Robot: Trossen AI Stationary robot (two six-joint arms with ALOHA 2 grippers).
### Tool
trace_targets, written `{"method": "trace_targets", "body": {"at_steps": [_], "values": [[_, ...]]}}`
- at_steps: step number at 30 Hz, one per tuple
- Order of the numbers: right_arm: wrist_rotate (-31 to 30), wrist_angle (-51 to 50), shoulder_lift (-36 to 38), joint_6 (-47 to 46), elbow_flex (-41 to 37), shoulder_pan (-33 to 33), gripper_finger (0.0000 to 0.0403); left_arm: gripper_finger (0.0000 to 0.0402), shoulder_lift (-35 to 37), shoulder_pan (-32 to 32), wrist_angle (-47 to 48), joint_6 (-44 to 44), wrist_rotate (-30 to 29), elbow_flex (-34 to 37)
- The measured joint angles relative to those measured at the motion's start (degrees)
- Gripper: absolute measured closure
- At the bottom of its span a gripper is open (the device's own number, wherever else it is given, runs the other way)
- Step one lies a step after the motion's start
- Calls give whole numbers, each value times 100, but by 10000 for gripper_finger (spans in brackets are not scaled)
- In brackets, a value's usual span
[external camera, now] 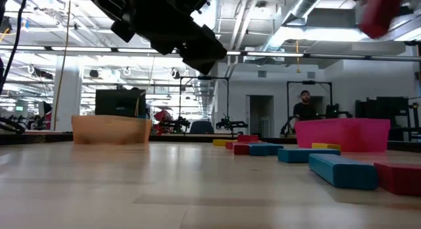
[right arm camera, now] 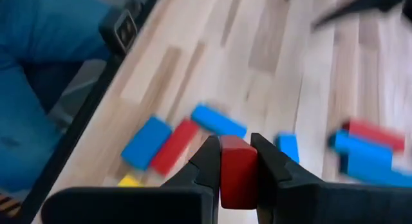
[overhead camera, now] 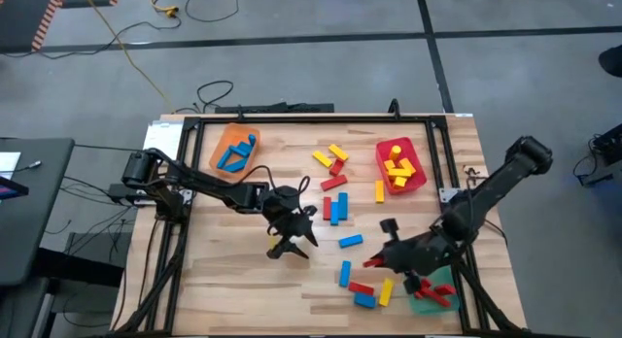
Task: Sort blocks
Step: Put the red rectangle block into the green bin
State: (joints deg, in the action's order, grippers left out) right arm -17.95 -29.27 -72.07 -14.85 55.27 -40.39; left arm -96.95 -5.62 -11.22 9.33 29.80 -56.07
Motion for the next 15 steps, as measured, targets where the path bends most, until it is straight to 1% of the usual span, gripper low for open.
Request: {"method": "trace_targets", "body": {"at_steps": [7, 13, 15], "values": [[6, -1116, 286, -1310, 0, -310, 339, 198, 0, -85, -1, 158, -300, 0], [64, -1684, 402, -2242, 0, -577, 339, 198, 0, -226, -2, 244, -378, 0], [152, -1855, 396, -2537, 0, -650, 339, 198, 0, -293, -2, 314, -564, 0]]}}
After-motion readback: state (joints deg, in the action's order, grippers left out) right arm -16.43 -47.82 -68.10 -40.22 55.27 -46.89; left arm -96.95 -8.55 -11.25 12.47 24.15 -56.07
